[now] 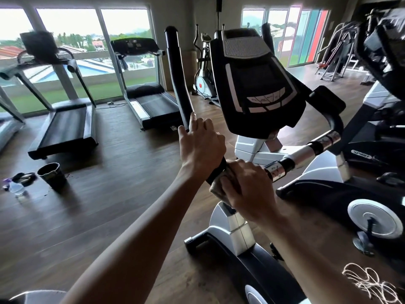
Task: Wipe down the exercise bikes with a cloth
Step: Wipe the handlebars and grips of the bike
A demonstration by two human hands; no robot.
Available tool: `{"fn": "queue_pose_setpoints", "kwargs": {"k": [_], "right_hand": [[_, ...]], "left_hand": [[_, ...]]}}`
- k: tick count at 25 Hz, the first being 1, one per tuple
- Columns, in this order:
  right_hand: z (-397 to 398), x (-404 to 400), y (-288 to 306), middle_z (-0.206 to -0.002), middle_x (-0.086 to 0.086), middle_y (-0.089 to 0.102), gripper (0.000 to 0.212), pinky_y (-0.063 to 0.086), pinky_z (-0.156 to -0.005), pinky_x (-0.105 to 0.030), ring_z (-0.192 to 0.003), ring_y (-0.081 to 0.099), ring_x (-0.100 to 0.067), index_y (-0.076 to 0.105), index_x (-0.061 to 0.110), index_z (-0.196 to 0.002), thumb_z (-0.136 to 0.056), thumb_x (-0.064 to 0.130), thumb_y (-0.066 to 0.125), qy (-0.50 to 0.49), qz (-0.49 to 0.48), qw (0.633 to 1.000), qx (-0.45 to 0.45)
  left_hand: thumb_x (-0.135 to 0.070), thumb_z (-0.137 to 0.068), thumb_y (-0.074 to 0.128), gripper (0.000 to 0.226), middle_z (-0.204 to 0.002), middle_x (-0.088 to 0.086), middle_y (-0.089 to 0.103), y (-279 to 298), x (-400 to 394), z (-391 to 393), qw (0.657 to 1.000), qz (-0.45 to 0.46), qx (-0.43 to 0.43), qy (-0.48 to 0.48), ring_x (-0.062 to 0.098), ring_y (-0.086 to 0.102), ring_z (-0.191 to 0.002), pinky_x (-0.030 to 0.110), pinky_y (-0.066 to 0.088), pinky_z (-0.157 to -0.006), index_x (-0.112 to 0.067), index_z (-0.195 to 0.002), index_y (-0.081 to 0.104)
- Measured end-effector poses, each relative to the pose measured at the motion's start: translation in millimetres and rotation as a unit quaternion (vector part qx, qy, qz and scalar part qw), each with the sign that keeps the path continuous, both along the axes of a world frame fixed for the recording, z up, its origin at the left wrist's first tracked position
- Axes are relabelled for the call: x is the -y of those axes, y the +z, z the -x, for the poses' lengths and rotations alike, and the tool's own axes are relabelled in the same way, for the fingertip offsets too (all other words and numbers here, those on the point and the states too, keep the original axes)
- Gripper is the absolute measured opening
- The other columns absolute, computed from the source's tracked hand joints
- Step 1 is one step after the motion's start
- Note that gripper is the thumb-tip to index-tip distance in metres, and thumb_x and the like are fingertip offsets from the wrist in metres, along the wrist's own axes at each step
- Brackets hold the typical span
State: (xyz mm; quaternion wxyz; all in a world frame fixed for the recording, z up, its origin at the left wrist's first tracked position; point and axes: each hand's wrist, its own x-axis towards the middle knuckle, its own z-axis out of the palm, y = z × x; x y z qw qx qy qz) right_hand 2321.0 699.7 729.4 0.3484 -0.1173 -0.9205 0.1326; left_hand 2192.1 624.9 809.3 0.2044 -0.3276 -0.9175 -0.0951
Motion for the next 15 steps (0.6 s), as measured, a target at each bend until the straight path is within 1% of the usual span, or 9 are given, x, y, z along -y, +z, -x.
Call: {"fn": "queue_pose_setpoints", "kwargs": {"k": [1, 3, 5, 6, 8, 9, 11, 13, 15], "right_hand": [[-0.9, 0.4, -1.4, -0.103, 0.004, 0.066, 0.037, 0.046, -0.089, -0.040, -0.094, 0.060, -0.020, 0.061, 0.024, -0.118, -0.095, 0.050, 0.049, 0.007, -0.008, 1.000, -0.003], [-9.3, -20.8, -7.1, -0.108, 0.001, 0.065, 0.042, 0.048, -0.090, -0.042, -0.097, 0.062, -0.022, 0.060, 0.019, -0.125, -0.099, 0.051, 0.049, 0.070, -0.064, 0.996, -0.004], [-16.3, -43.7, -10.9, -0.116, -0.002, 0.063, 0.048, 0.047, -0.093, -0.043, -0.104, 0.061, -0.024, 0.058, 0.013, -0.132, -0.103, 0.049, 0.044, 0.132, -0.131, 0.982, 0.004], [-19.5, -49.3, -12.8, -0.120, -0.003, 0.062, 0.052, 0.046, -0.096, -0.042, -0.108, 0.060, -0.024, 0.057, 0.010, -0.134, -0.105, 0.051, 0.041, 0.157, -0.130, 0.979, 0.002], [-25.3, -53.5, -7.8, -0.123, -0.002, 0.062, 0.058, 0.043, -0.099, -0.037, -0.111, 0.059, -0.022, 0.057, 0.009, -0.133, -0.105, 0.056, 0.037, 0.179, -0.040, 0.982, -0.040], [-29.1, -61.0, -1.4, -0.123, -0.001, 0.062, 0.057, 0.042, -0.099, -0.035, -0.111, 0.058, -0.020, 0.057, 0.009, -0.132, -0.105, 0.055, 0.038, 0.178, 0.014, 0.980, -0.086], [-35.0, -93.4, 8.9, -0.119, -0.001, 0.063, 0.045, 0.043, -0.097, -0.037, -0.109, 0.058, -0.021, 0.054, 0.008, -0.133, -0.106, 0.042, 0.042, 0.151, 0.073, 0.972, -0.164], [-32.7, -126.3, 14.0, -0.112, 0.000, 0.063, 0.034, 0.045, -0.095, -0.048, -0.104, 0.059, -0.026, 0.058, 0.012, -0.127, -0.104, 0.031, 0.042, 0.126, 0.071, 0.980, -0.137], [-25.4, -131.9, 4.5, -0.105, 0.003, 0.065, 0.034, 0.043, -0.094, -0.053, -0.101, 0.061, -0.028, 0.064, 0.020, -0.113, -0.095, 0.035, 0.039, 0.075, 0.033, 0.995, -0.058]], "left_hand": [[-0.034, -0.102, 0.035, 0.046, -0.150, 0.014, 0.048, -0.2, 0.2, -0.7, 1.000, -0.002, -0.001, 0.002, 0.025, 0.020, -0.155, 0.052, 0.027, -0.112, -0.006, -0.135, 0.050], [-0.034, -0.102, 0.035, 0.044, -0.150, 0.014, 0.049, -1.2, 0.8, -1.6, 1.000, -0.008, -0.006, 0.008, 0.026, 0.023, -0.154, 0.052, 0.028, -0.111, -0.006, -0.133, 0.051], [-0.034, -0.101, 0.036, 0.044, -0.148, 0.015, 0.050, -3.6, -0.1, -5.3, 1.000, -0.016, -0.016, 0.021, 0.028, 0.027, -0.152, 0.051, 0.029, -0.111, -0.006, -0.131, 0.052], [-0.036, -0.100, 0.037, 0.047, -0.149, 0.015, 0.049, -5.4, -1.1, -9.2, 0.999, -0.020, -0.019, 0.032, 0.029, 0.027, -0.151, 0.051, 0.028, -0.112, -0.006, -0.133, 0.051], [-0.041, -0.097, 0.041, 0.059, -0.156, 0.015, 0.041, -11.9, -2.5, -17.8, 0.998, -0.024, -0.022, 0.053, 0.030, 0.024, -0.152, 0.053, 0.024, -0.119, -0.006, -0.145, 0.043], [-0.043, -0.096, 0.042, 0.066, -0.160, 0.015, 0.036, -15.3, -4.2, -22.5, 0.997, -0.031, -0.026, 0.064, 0.030, 0.022, -0.154, 0.054, 0.020, -0.122, -0.006, -0.151, 0.037], [-0.046, -0.096, 0.043, 0.074, -0.164, 0.014, 0.030, -18.4, -8.8, -26.1, 0.995, -0.044, -0.032, 0.078, 0.030, 0.019, -0.155, 0.055, 0.014, -0.124, -0.006, -0.156, 0.030], [-0.046, -0.095, 0.043, 0.075, -0.163, 0.015, 0.031, -17.4, -10.4, -23.8, 0.994, -0.046, -0.042, 0.089, 0.030, 0.021, -0.154, 0.056, 0.017, -0.123, -0.005, -0.156, 0.031], [-0.047, -0.094, 0.043, 0.074, -0.163, 0.014, 0.033, -17.7, -11.9, -23.6, 0.993, -0.036, -0.048, 0.106, 0.030, 0.024, -0.153, 0.055, 0.019, -0.121, -0.005, -0.155, 0.032]]}}
